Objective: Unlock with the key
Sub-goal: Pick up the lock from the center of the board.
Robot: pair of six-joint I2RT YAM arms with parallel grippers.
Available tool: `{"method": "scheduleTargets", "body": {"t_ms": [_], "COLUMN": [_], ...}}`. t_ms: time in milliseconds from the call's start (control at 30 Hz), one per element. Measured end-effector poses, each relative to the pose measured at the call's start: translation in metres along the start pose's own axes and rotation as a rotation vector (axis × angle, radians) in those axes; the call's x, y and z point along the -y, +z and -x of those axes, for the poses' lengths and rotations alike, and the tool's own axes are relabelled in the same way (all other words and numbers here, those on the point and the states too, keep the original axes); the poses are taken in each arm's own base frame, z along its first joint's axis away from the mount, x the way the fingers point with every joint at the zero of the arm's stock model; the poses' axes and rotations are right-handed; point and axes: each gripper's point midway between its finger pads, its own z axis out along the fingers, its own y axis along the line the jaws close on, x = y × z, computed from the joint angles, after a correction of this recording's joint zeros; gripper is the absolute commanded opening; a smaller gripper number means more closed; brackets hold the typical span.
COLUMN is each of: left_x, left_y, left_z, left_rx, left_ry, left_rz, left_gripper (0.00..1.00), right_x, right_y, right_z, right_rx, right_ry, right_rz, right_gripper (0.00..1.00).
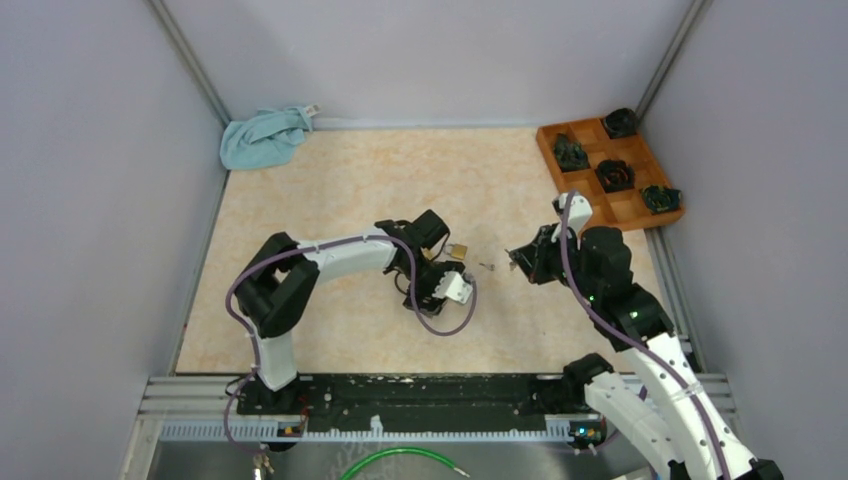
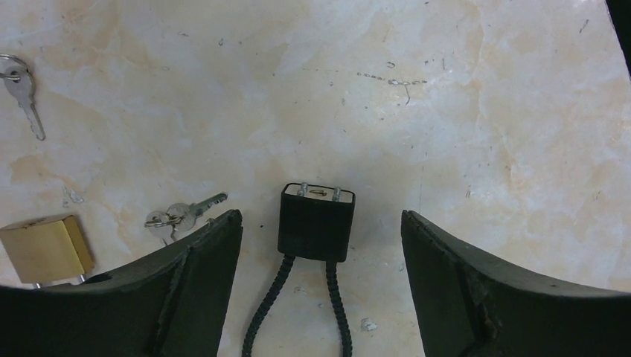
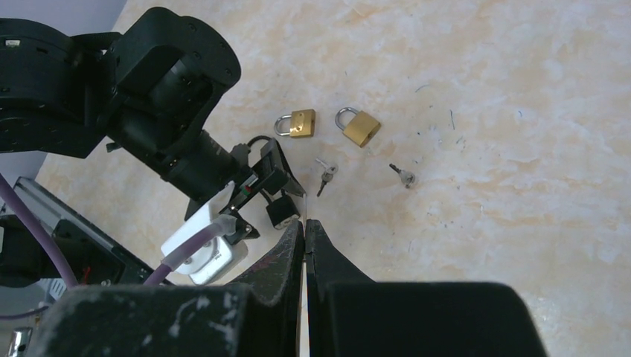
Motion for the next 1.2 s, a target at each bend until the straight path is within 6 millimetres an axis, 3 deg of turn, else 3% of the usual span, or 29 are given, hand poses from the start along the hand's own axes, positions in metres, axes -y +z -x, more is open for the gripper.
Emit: {"method": "scheduleTargets", "body": {"t_ms": [400,567,633,700,900,1000,1100,1200], "left_x": [0.000,-0.001,-0.002,-0.002,-0.012,-0.025,-0.043,-0.037], "left_y": [0.008,0.010,0.010,0.010,-0.005,-0.047,-0.122,-0.202], "left_z": [-0.007,-0.006,-0.006,-0.006,-0.007,0.007,0.044,0.082], "left_rx": [-0.018,-0.013,-0.012,-0.011,-0.046,-0.052,0.006,0.086], "left_ry": [0.119,0.139,0.145,0.147,0.115,0.126,0.220,0.369], "left_rz": [-0.068,-0.086,-0.085,-0.081,0.020,0.145,0.381,0.657], "left_gripper": [0.63,0.45,0.29,0.03,0.00,0.00,0.00,0.00], "right_x": [-0.001,-0.001,-0.002,-0.003,-0.007,-0.012,-0.019,-0.028], "right_y": [-0.002,-0.002,-0.003,-0.004,-0.007,-0.008,-0.009,-0.008], "right_z": [0.001,0.000,0.000,0.002,0.008,0.013,0.017,0.022], "right_rx": [-0.007,-0.008,-0.010,-0.006,0.004,0.014,0.024,0.036], "right_ry": [0.008,0.008,0.009,0.007,0.006,0.008,0.006,0.005], "right_rz": [0.000,0.001,0.001,0.003,0.015,0.034,0.071,0.118], "right_gripper": [0.00,0.00,0.00,0.00,0.00,0.00,0.00,0.00]}}
